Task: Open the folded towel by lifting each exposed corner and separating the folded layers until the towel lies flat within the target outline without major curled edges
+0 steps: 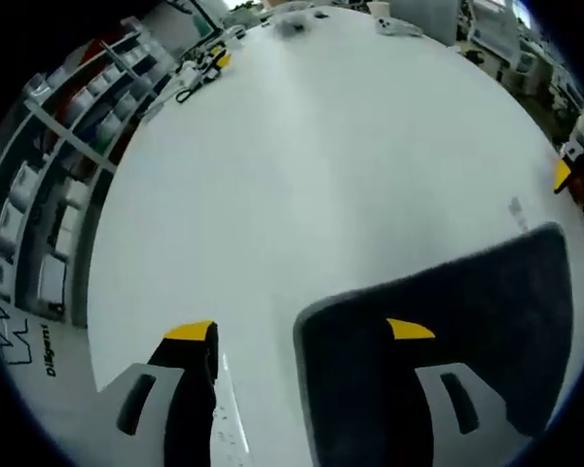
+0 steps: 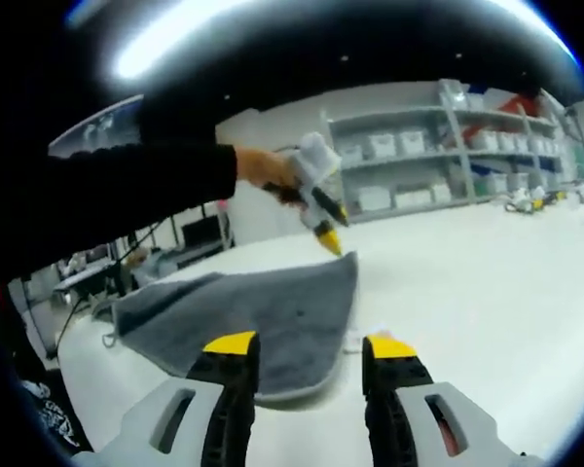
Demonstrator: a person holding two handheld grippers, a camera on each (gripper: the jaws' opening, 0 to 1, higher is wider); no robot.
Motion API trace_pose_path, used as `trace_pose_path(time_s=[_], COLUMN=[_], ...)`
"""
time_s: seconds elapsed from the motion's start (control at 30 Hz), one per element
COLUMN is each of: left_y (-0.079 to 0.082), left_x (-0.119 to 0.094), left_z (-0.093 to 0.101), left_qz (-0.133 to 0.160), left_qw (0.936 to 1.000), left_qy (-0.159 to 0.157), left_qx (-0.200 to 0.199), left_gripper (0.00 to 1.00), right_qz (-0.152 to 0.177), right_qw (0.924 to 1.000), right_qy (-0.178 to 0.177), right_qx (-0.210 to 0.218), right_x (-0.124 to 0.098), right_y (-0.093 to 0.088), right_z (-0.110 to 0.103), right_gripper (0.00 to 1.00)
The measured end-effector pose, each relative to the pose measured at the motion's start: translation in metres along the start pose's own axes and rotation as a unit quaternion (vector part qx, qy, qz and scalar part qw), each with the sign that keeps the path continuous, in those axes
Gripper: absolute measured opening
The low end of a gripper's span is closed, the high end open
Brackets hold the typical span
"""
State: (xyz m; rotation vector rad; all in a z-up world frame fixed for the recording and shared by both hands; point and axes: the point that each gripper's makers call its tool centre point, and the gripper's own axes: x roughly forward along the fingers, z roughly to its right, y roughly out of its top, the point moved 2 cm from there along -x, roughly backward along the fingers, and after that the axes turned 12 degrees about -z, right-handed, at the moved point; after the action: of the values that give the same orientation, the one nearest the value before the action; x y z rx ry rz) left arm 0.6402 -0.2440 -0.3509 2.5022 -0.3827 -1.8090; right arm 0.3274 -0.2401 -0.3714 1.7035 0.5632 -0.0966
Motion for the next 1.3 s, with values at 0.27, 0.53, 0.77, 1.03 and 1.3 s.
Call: trace_pose_path(time_s=[0.27, 0.53, 0.77, 1.03, 1.3], left_y=[-0.001, -0.002, 0.002, -0.005, -0.004], left_x=[0.008, 0.021, 0.026, 0.033, 0.033], left_z=[0.003, 0.013, 0.022, 0.029, 0.037], left_qz=[0.002, 0.003, -0.003, -0.026, -0.021], left_qw=[0.9999, 0.9990, 0.9991, 0.9996, 0.9995], left_qy=[-0.007, -0.032, -0.032, -0.015, -0.025], left_qx=[-0.010, -0.030, -0.028, -0.004, 0.000], left_gripper=[0.46, 0.42, 0.24, 0.24, 0.08], right_qz=[-0.034, -0.043, -0.055, -0.076, -0.076], right_qw=[0.9994, 0.9990, 0.9984, 0.9970, 0.9967], right_qy=[0.000, 0.007, -0.011, -0.011, -0.021], right_qx=[0.009, 0.010, -0.011, -0.011, -0.019], right_x=[0.005, 0.007, 0.011, 0.012, 0.011], right_y=[-0.010, -0.012, -0.015, -0.022, -0.022], right_z=[0.007, 0.003, 0.006, 0.006, 0.009], right_gripper=[0.35, 0.35, 0.19, 0.18, 0.03])
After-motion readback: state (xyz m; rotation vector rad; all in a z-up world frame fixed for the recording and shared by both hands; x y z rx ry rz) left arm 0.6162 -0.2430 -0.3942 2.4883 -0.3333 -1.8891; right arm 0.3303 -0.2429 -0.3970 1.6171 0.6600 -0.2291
